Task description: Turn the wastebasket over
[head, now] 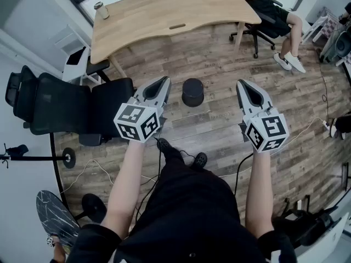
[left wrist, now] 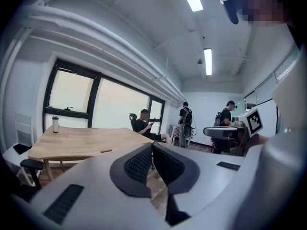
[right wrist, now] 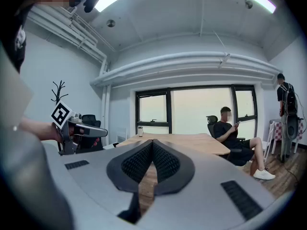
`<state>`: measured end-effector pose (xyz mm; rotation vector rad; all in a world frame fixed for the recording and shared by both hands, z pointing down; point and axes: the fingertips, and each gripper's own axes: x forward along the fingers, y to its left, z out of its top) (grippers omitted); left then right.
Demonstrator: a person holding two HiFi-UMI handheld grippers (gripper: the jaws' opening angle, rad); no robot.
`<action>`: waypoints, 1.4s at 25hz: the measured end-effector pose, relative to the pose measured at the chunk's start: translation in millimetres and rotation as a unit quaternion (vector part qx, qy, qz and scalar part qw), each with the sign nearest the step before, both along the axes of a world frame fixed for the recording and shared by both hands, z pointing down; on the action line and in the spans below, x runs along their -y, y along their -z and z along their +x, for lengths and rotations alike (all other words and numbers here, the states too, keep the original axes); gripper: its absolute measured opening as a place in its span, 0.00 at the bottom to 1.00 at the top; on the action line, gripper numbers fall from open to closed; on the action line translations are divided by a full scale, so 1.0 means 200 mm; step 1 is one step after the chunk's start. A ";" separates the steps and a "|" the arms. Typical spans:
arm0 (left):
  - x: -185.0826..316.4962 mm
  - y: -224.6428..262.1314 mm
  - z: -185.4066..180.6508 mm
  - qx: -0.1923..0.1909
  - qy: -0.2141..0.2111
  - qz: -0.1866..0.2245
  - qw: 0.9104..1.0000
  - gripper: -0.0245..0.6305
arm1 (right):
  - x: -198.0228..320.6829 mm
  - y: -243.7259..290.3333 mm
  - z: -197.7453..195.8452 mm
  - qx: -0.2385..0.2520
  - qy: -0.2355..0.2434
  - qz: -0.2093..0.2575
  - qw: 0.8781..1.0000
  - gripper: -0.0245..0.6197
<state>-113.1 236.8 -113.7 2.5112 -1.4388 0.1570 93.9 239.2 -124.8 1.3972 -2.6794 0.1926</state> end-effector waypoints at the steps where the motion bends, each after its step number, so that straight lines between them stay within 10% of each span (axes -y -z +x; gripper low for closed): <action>1: -0.01 0.00 0.00 0.000 -0.001 -0.001 1.000 0.07 | -0.01 0.00 0.00 0.000 0.000 -0.001 1.000 0.09; 35: 0.02 -0.26 0.13 0.016 -0.014 -0.062 0.998 0.07 | 0.01 -0.31 0.22 0.011 -0.041 -0.074 0.996 0.09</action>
